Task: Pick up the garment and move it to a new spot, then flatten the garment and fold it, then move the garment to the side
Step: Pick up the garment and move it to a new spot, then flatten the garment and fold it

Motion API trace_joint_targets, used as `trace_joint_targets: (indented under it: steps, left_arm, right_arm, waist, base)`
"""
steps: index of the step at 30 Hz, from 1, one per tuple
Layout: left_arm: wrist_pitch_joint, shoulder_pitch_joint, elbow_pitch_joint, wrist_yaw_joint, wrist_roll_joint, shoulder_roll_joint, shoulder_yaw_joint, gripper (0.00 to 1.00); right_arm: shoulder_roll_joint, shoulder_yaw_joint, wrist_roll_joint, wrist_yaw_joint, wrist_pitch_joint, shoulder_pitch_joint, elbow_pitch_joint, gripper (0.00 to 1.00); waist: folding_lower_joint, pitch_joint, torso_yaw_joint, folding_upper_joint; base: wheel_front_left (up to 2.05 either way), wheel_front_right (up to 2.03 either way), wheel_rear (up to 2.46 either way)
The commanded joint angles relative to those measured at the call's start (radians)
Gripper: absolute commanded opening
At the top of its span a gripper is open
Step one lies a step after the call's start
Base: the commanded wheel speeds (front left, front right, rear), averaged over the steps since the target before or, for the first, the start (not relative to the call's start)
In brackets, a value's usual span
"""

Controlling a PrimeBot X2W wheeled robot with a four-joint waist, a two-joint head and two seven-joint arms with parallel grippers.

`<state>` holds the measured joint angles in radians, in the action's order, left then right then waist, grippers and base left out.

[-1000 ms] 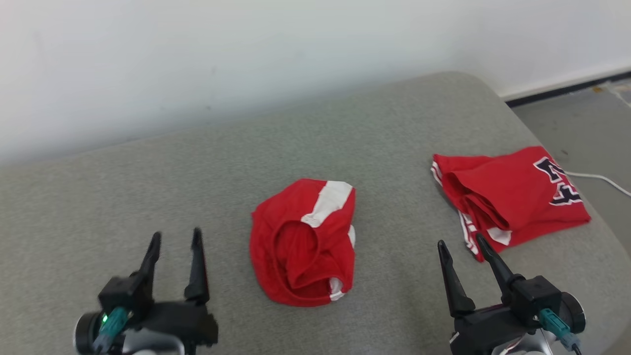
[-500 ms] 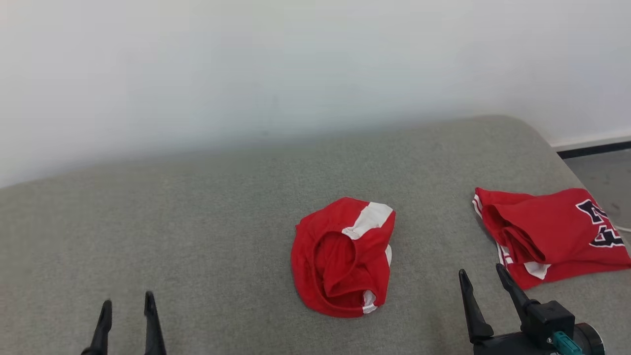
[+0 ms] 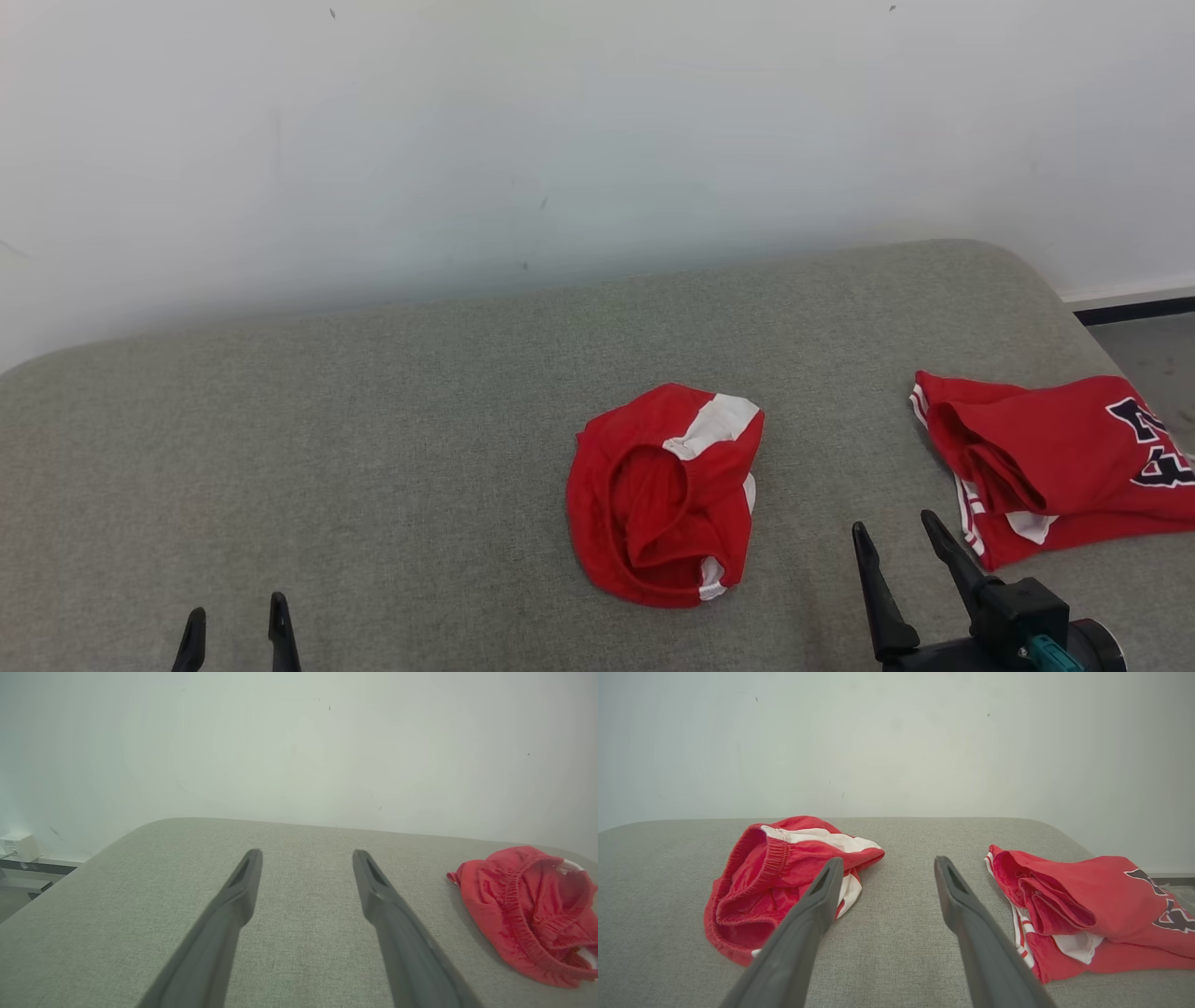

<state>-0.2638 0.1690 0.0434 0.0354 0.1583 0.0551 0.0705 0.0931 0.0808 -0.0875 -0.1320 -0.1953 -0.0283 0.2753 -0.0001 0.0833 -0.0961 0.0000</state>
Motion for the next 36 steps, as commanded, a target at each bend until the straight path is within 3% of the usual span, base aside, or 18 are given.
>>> trace_joint_targets:
  steps: [1, 16, 24, 27, 31, 36]
  left_arm:
    - [0.000, 0.005, -0.005, 0.004, -0.007, -0.002, 0.005, 1.00]
    - [0.000, -0.002, -0.003, 0.012, -0.020, -0.005, -0.026, 1.00]
    - [0.001, -0.093, 0.060, -0.073, -0.062, -0.004, -0.136, 1.00]
    - [0.046, -0.166, 0.124, -0.107, -0.049, -0.004, -0.183, 1.00]
    - [0.100, -0.247, 0.189, -0.129, -0.004, -0.004, -0.235, 1.00]
    - [0.214, -0.372, 0.301, -0.136, 0.163, -0.004, -0.340, 1.00]
  right_arm:
    - [0.000, 0.002, -0.005, 0.003, -0.006, 0.005, 0.002, 1.00]
    - [-0.002, 0.016, -0.013, 0.003, -0.005, -0.008, 0.008, 1.00]
    - [0.002, 0.028, -0.017, 0.003, -0.004, -0.026, 0.010, 1.00]
    - [0.003, 0.034, -0.015, 0.003, -0.005, -0.034, 0.008, 1.00]
    - [0.001, 0.046, -0.016, 0.003, -0.005, -0.044, 0.008, 1.00]
    - [-0.006, 0.073, -0.021, 0.003, -0.007, -0.063, 0.015, 1.00]
  waist:
    - [0.0001, -0.001, 0.001, 0.0000]
    - [0.0001, -0.004, -0.003, 0.0000]
    - [0.0001, -0.021, -0.029, 0.0000]
    - [0.0001, -0.032, -0.050, 0.0000]
    - [0.0001, -0.048, -0.078, 0.0000]
    - [0.0001, -0.079, -0.140, 0.0000]
  base:
    - [0.00, 0.00, 0.00]
    - [0.00, 0.00, 0.00]
    - [0.00, 0.00, 0.00]
    - [0.00, 0.00, 0.00]
    - [0.00, 0.00, 0.00]
    - [0.00, 0.00, 0.00]
